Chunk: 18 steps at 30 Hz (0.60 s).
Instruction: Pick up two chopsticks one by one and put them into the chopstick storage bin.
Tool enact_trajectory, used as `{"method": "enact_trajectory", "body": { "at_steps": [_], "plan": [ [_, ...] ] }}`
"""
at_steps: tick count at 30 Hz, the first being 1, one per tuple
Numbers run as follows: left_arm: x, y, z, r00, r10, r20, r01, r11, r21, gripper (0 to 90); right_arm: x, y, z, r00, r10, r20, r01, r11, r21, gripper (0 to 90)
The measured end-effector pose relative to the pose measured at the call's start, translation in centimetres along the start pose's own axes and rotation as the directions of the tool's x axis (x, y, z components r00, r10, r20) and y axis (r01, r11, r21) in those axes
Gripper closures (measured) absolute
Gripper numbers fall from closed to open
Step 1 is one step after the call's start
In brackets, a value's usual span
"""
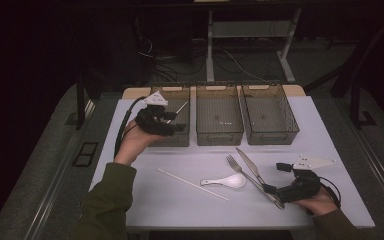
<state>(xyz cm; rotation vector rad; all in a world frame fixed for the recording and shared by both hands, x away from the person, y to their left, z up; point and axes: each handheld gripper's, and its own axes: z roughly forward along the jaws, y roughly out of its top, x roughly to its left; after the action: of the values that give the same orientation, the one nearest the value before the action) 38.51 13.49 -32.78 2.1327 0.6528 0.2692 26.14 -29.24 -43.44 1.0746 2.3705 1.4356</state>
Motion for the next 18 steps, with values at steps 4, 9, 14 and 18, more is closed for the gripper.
{"method": "enact_trajectory", "body": {
  "at_steps": [4,9,14,18],
  "plan": [
    [-1.7,-1.1,0.0,0.9992,0.025,0.031,-0.025,0.9997,0.0,34.4,0.0,0.0,0.0,1.0,0.002,0.001,-0.002,1.0,0.0,0.8],
    [-3.5,-2.5,0.1,0.9955,0.062,0.072,-0.062,0.998,0.007,33.5,0.0,0.0,0.0,1.0,0.001,0.002,-0.001,1.0,0.002,0.8],
    [-4.8,-4.0,0.2,0.9901,0.09,0.107,-0.093,0.9953,0.024,41.0,0.0,0.0,0.0,1.0,0.003,0.004,-0.003,1.0,0.0,0.8],
    [-5.1,-5.8,0.4,0.9871,0.101,0.124,-0.105,0.9941,0.028,51.5,0.0,0.0,0.0,1.0,0.001,0.004,-0.001,1.0,0.0,0.8]
  ]
}}
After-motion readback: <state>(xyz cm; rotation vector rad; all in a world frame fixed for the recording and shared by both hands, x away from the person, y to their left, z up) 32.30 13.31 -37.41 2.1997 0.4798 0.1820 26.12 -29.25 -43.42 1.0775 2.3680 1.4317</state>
